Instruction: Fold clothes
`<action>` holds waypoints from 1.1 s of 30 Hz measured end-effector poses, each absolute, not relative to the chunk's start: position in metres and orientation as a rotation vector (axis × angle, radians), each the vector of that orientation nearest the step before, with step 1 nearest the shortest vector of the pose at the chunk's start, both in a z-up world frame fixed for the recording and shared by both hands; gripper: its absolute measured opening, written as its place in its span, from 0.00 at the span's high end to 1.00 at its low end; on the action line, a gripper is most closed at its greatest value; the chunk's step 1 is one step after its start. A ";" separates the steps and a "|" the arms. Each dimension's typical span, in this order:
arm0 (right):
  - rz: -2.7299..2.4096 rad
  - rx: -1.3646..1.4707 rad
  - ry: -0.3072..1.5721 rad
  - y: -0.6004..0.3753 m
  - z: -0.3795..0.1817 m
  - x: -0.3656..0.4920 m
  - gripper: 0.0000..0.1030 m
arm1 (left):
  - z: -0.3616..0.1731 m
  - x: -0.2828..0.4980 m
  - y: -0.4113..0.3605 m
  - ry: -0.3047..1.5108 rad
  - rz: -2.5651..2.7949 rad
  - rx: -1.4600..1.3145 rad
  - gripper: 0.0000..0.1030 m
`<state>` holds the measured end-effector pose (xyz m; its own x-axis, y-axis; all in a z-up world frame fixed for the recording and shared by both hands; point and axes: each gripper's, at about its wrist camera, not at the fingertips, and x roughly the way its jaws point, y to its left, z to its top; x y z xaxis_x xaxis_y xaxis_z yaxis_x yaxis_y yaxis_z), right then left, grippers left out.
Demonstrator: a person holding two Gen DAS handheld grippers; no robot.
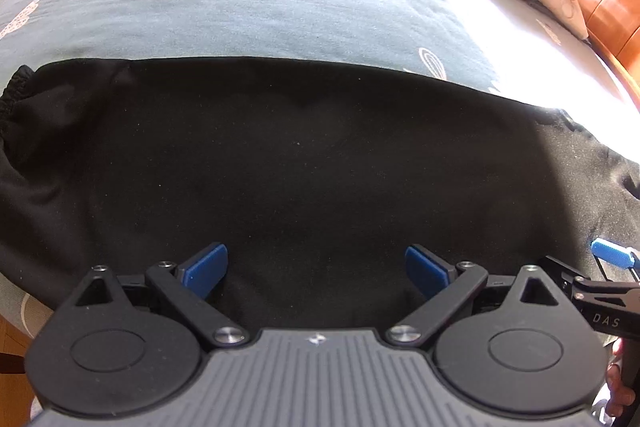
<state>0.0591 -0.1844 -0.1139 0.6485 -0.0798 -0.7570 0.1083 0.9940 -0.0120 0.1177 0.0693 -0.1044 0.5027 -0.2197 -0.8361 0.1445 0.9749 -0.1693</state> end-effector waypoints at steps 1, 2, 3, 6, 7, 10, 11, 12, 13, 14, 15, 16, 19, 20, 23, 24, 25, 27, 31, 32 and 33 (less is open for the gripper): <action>-0.106 0.035 0.857 -0.184 -0.114 0.059 0.00 | -0.104 0.114 0.072 1.020 -0.228 -0.085 0.06; -0.106 0.034 0.856 -0.185 -0.114 0.059 0.00 | -0.103 0.112 0.075 1.024 -0.235 -0.090 0.06; -0.106 0.034 0.855 -0.185 -0.114 0.058 0.00 | -0.101 0.111 0.078 1.029 -0.239 -0.097 0.06; -0.106 0.031 0.849 -0.184 -0.115 0.058 0.00 | -0.085 0.116 0.094 0.989 -0.242 -0.119 0.06; -0.106 0.028 0.847 -0.184 -0.115 0.057 0.00 | -0.078 0.119 0.100 0.962 -0.231 -0.121 0.06; -0.095 0.024 0.846 -0.184 -0.114 0.057 0.00 | -0.067 0.136 0.126 0.918 -0.194 -0.156 0.06; -0.090 0.023 0.846 -0.184 -0.114 0.057 0.00 | -0.068 0.144 0.139 0.920 -0.183 -0.185 0.06; -0.086 0.022 0.846 -0.185 -0.114 0.056 0.00 | -0.069 0.150 0.151 0.930 -0.172 -0.216 0.06; -0.081 0.022 0.845 -0.185 -0.114 0.055 0.00 | -0.072 0.156 0.162 0.940 -0.164 -0.249 0.06; -0.077 0.021 0.845 -0.185 -0.113 0.055 0.00 | -0.075 0.162 0.171 0.956 -0.157 -0.278 0.06; -0.074 0.020 0.844 -0.186 -0.113 0.054 0.00 | -0.080 0.168 0.178 0.976 -0.150 -0.301 0.06; -0.072 0.020 0.842 -0.186 -0.113 0.054 0.00 | -0.084 0.171 0.186 0.994 -0.136 -0.324 0.06; -0.068 0.021 0.836 -0.186 -0.114 0.052 0.00 | -0.097 0.166 0.212 1.016 -0.106 -0.412 0.06; -0.068 0.019 0.833 -0.186 -0.114 0.052 0.00 | -0.098 0.162 0.219 1.000 -0.128 -0.449 0.06; -0.067 0.020 0.814 -0.186 -0.115 0.050 0.00 | -0.091 0.159 0.230 0.995 -0.097 -0.468 0.06; -0.069 0.019 0.808 -0.186 -0.116 0.049 0.00 | -0.089 0.158 0.233 0.994 -0.083 -0.469 0.06; -0.070 0.019 0.801 -0.186 -0.116 0.048 0.00 | -0.085 0.158 0.235 0.988 -0.079 -0.469 0.06; -0.077 0.019 0.795 -0.185 -0.117 0.048 0.00 | -0.075 0.163 0.235 0.963 -0.104 -0.469 0.06; -0.084 0.019 0.788 -0.184 -0.117 0.048 0.00 | -0.065 0.188 0.232 0.942 -0.145 -0.447 0.06; -0.083 0.018 0.786 -0.184 -0.117 0.047 0.00 | -0.066 0.197 0.232 0.945 -0.154 -0.448 0.06; -0.081 0.018 0.783 -0.184 -0.118 0.047 0.00 | -0.068 0.206 0.235 0.954 -0.160 -0.460 0.06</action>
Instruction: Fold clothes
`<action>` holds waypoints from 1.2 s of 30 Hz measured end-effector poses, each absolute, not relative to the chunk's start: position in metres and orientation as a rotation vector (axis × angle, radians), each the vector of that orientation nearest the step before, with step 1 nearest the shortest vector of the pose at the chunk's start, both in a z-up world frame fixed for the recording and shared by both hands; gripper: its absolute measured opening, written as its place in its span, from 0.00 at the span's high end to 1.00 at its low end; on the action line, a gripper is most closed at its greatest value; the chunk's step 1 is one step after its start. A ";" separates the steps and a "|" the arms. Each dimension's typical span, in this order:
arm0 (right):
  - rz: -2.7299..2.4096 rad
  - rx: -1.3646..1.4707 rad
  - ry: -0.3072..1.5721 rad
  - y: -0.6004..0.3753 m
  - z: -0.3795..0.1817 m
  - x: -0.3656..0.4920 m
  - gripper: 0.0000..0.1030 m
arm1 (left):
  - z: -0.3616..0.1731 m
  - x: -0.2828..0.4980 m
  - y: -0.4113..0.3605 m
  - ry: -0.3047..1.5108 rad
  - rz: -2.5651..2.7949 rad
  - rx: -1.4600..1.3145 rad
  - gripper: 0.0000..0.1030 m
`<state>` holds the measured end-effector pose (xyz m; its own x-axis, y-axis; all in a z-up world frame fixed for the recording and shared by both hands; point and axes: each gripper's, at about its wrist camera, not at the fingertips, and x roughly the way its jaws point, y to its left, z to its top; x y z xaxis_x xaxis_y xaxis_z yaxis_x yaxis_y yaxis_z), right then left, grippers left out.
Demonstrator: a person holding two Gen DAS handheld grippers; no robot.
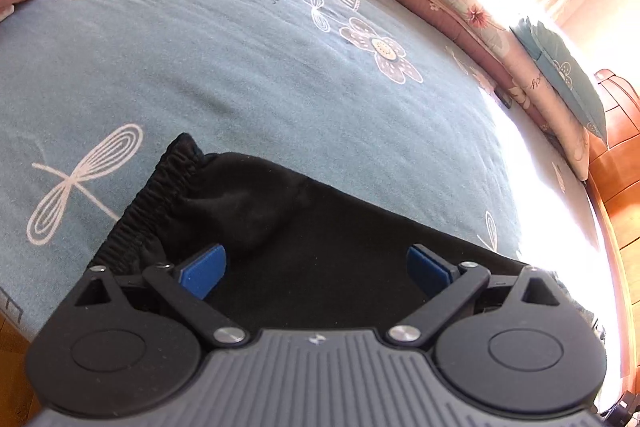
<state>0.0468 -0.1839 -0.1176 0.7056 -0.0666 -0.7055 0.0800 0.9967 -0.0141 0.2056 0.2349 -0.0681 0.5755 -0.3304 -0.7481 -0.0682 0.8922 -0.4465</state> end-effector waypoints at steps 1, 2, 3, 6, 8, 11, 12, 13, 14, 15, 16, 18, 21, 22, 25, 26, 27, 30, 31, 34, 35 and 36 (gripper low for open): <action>-0.080 0.017 0.782 -0.184 -0.118 0.046 0.00 | -0.072 0.214 0.237 0.967 -0.166 -0.479 0.06; -0.079 0.017 0.782 -0.184 -0.117 0.046 0.00 | -0.075 0.221 0.240 0.977 -0.157 -0.489 0.06; -0.076 0.017 0.782 -0.184 -0.117 0.046 0.00 | -0.079 0.226 0.244 0.982 -0.130 -0.492 0.06; -0.068 0.016 0.780 -0.185 -0.117 0.046 0.00 | -0.091 0.236 0.255 1.008 -0.051 -0.510 0.06; -0.065 0.015 0.778 -0.186 -0.117 0.046 0.00 | -0.093 0.237 0.259 1.015 -0.039 -0.530 0.06; -0.066 0.014 0.769 -0.185 -0.118 0.045 0.00 | -0.081 0.236 0.249 1.004 -0.061 -0.477 0.06; -0.067 0.013 0.769 -0.184 -0.118 0.045 0.00 | -0.076 0.237 0.243 0.995 -0.094 -0.462 0.06; -0.069 0.012 0.768 -0.184 -0.118 0.045 0.00 | -0.072 0.239 0.239 0.989 -0.125 -0.457 0.06; -0.070 0.012 0.768 -0.184 -0.118 0.045 0.00 | -0.070 0.242 0.237 0.983 -0.147 -0.456 0.06; -0.071 0.011 0.768 -0.183 -0.118 0.046 0.00 | -0.067 0.244 0.234 0.977 -0.168 -0.455 0.06; -0.072 0.011 0.768 -0.183 -0.118 0.046 0.00 | -0.066 0.248 0.232 0.969 -0.177 -0.454 0.06; -0.072 0.010 0.768 -0.183 -0.118 0.046 0.00 | -0.070 0.257 0.234 0.964 -0.170 -0.480 0.06; -0.069 0.009 0.768 -0.183 -0.118 0.046 0.00 | -0.085 0.271 0.242 0.991 -0.121 -0.513 0.06; -0.068 0.008 0.768 -0.183 -0.118 0.047 0.00 | -0.093 0.275 0.245 1.023 -0.075 -0.503 0.06; -0.067 0.007 0.770 -0.184 -0.118 0.047 0.00 | -0.097 0.277 0.250 1.048 -0.055 -0.515 0.07; -0.066 0.007 0.768 -0.184 -0.118 0.047 0.00 | -0.090 0.275 0.248 1.050 -0.060 -0.498 0.07; -0.067 0.007 0.766 -0.184 -0.118 0.047 0.00 | -0.081 0.272 0.246 1.048 -0.068 -0.465 0.07; -0.067 0.006 0.760 -0.184 -0.119 0.045 0.00 | -0.044 0.259 0.242 1.027 -0.090 -0.355 0.07; -0.069 0.008 0.759 -0.184 -0.119 0.045 0.00 | -0.030 0.254 0.242 1.015 -0.101 -0.320 0.07; -0.070 0.006 0.757 -0.183 -0.119 0.046 0.00 | 0.016 0.233 0.243 0.959 -0.132 -0.242 0.07; -0.067 0.003 0.762 -0.183 -0.118 0.046 0.00 | 0.030 0.226 0.244 0.942 -0.140 -0.221 0.06; -0.063 0.000 0.768 -0.183 -0.117 0.046 0.00 | 0.040 0.220 0.245 0.928 -0.146 -0.207 0.06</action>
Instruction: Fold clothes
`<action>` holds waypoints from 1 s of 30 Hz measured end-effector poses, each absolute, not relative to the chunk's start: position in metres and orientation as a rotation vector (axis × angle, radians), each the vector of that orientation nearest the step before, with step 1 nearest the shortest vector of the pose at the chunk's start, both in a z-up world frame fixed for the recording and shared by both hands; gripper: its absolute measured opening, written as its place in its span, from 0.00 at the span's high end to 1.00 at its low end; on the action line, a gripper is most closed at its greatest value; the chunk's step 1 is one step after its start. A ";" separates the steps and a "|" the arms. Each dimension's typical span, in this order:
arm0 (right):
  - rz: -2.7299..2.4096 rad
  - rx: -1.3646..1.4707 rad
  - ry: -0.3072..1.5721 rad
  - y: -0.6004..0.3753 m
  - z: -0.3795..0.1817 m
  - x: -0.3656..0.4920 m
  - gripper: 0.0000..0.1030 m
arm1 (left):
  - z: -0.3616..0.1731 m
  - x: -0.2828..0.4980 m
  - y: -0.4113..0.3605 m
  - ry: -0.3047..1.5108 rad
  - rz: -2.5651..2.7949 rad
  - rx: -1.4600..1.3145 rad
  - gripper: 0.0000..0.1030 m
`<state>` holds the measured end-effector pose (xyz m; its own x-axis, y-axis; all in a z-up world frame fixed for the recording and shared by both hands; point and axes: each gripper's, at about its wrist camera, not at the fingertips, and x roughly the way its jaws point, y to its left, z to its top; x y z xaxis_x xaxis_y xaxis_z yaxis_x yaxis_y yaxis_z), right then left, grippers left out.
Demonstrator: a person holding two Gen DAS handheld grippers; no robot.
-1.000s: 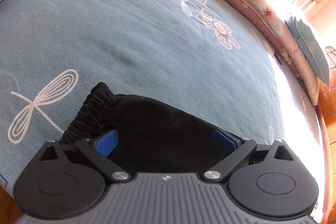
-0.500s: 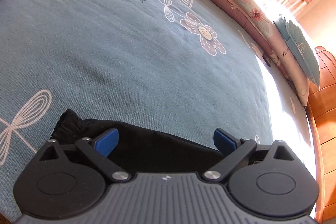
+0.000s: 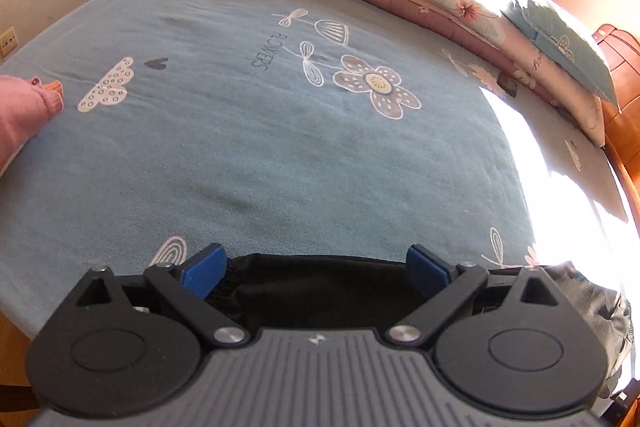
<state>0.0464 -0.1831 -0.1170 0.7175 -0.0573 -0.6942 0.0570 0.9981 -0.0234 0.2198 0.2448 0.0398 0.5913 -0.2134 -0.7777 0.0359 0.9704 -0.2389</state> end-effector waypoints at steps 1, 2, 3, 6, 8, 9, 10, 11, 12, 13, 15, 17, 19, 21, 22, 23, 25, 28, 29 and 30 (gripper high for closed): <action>-0.059 -0.004 0.774 -0.183 -0.116 0.047 0.00 | 0.048 0.212 0.245 0.916 -0.155 -0.194 0.06; -0.049 0.003 0.781 -0.184 -0.113 0.046 0.00 | 0.053 0.205 0.246 0.908 -0.165 -0.187 0.05; -0.036 0.013 0.787 -0.185 -0.110 0.046 0.00 | 0.053 0.199 0.246 0.908 -0.176 -0.190 0.05; 0.020 0.053 0.754 -0.186 -0.096 0.037 0.00 | 0.040 0.186 0.246 0.925 -0.215 -0.216 0.04; 0.063 0.076 0.714 -0.186 -0.086 0.028 0.00 | 0.016 0.185 0.242 0.972 -0.234 -0.226 0.04; 0.072 0.073 0.700 -0.185 -0.082 0.024 0.00 | 0.004 0.186 0.239 0.994 -0.242 -0.226 0.04; 0.079 0.068 0.686 -0.184 -0.078 0.020 0.00 | -0.009 0.187 0.236 1.016 -0.252 -0.220 0.04; 0.082 0.061 0.676 -0.182 -0.075 0.017 0.00 | -0.024 0.187 0.231 1.042 -0.264 -0.210 0.04; 0.085 0.053 0.675 -0.181 -0.073 0.015 0.00 | -0.037 0.188 0.228 1.065 -0.274 -0.206 0.04; 0.089 0.044 0.677 -0.179 -0.072 0.013 0.00 | -0.048 0.189 0.226 1.083 -0.283 -0.215 0.05; 0.085 0.029 0.682 -0.175 -0.071 0.011 0.00 | -0.071 0.187 0.224 1.114 -0.308 -0.243 0.05; 0.077 0.023 0.691 -0.173 -0.073 0.009 0.00 | -0.085 0.183 0.224 1.125 -0.315 -0.258 0.05; 0.071 0.024 0.708 -0.170 -0.076 0.006 0.00 | -0.097 0.178 0.228 1.141 -0.306 -0.283 0.05; 0.066 0.017 0.724 -0.169 -0.079 0.004 0.00 | -0.104 0.172 0.237 1.134 -0.300 -0.313 0.05; 0.061 0.011 0.726 -0.169 -0.080 0.003 0.00 | -0.105 0.169 0.241 1.130 -0.298 -0.332 0.04; 0.055 0.007 0.731 -0.168 -0.081 0.002 0.00 | -0.103 0.166 0.244 1.128 -0.292 -0.349 0.05; 0.047 0.012 0.738 -0.170 -0.084 0.001 0.00 | -0.094 0.161 0.241 1.113 -0.279 -0.343 0.05; 0.032 0.036 0.739 -0.170 -0.086 0.006 0.00 | -0.076 0.153 0.220 1.072 -0.347 -0.307 0.05; 0.030 0.039 0.740 -0.169 -0.088 0.008 0.00 | -0.070 0.151 0.210 1.061 -0.387 -0.299 0.05; 0.029 0.041 0.742 -0.168 -0.089 0.010 0.00 | -0.066 0.149 0.199 1.052 -0.422 -0.287 0.05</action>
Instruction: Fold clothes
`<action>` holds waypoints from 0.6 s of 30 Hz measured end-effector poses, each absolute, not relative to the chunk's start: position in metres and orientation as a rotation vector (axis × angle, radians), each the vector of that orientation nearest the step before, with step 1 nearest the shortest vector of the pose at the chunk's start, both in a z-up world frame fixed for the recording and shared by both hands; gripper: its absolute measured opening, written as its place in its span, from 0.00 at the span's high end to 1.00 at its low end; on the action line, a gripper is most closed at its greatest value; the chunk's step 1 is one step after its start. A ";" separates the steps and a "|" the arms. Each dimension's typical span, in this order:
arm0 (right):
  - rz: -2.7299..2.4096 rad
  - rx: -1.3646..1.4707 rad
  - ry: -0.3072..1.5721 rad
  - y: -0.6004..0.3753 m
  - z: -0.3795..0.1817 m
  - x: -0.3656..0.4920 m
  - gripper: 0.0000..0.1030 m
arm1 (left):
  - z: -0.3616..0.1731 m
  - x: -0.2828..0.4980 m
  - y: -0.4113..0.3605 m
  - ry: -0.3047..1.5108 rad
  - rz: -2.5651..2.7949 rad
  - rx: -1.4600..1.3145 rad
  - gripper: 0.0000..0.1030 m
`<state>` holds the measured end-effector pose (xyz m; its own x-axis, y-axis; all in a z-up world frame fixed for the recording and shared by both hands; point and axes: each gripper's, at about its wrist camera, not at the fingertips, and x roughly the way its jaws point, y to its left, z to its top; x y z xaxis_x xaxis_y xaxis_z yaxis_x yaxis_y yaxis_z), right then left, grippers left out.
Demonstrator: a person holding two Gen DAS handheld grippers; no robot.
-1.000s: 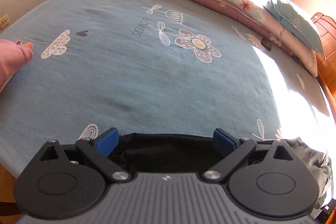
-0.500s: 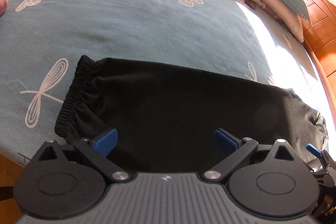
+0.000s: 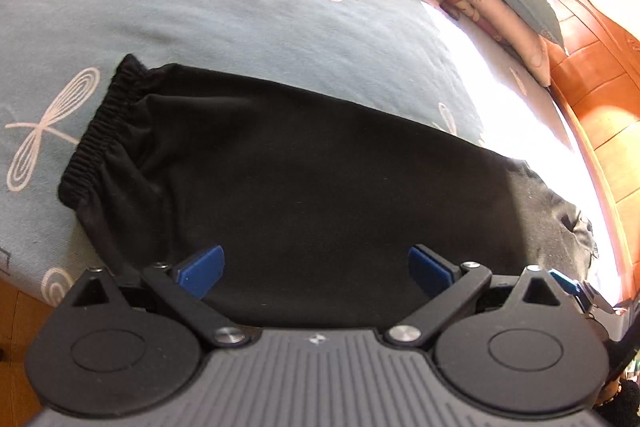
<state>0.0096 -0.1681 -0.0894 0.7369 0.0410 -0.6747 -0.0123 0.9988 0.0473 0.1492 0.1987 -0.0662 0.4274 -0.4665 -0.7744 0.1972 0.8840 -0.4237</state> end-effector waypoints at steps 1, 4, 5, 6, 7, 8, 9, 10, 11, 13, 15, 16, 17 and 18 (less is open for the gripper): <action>0.028 0.042 0.743 -0.167 -0.091 0.011 0.00 | -0.063 0.147 0.187 1.044 -0.453 -0.273 0.05; 0.031 0.013 0.776 -0.162 -0.102 0.013 0.00 | -0.060 0.142 0.157 1.032 -0.517 -0.228 0.05; 0.030 0.011 0.785 -0.161 -0.106 0.012 0.00 | -0.061 0.140 0.145 1.032 -0.534 -0.210 0.05; 0.029 0.011 0.793 -0.161 -0.110 0.011 0.00 | -0.063 0.139 0.134 1.032 -0.546 -0.192 0.05; 0.027 0.019 0.787 -0.162 -0.112 0.008 0.00 | -0.066 0.138 0.126 1.030 -0.548 -0.173 0.05; 0.025 0.029 0.776 -0.163 -0.114 0.005 0.00 | -0.070 0.137 0.118 1.030 -0.549 -0.152 0.05; 0.026 0.028 0.767 -0.163 -0.115 0.003 0.00 | -0.074 0.135 0.114 1.035 -0.550 -0.136 0.05; 0.027 0.023 0.758 -0.163 -0.117 0.001 0.00 | -0.079 0.133 0.110 1.042 -0.545 -0.122 0.05; 0.029 0.016 0.748 -0.163 -0.118 0.000 0.00 | -0.084 0.131 0.106 1.049 -0.537 -0.114 0.05; 0.023 0.003 0.750 -0.162 -0.119 -0.004 0.00 | -0.094 0.130 0.103 1.068 -0.521 -0.100 0.05; 0.029 0.004 0.747 -0.162 -0.114 -0.006 0.00 | -0.101 0.128 0.102 1.061 -0.510 -0.088 0.04; 0.034 0.009 0.726 -0.164 -0.110 -0.008 0.00 | -0.101 0.126 0.103 1.047 -0.513 -0.079 0.04; 0.035 0.015 0.696 -0.166 -0.107 -0.011 0.00 | -0.101 0.124 0.104 1.043 -0.513 -0.075 0.04; 0.038 0.030 0.675 -0.169 -0.104 -0.011 0.00 | -0.101 0.124 0.105 1.040 -0.513 -0.076 0.04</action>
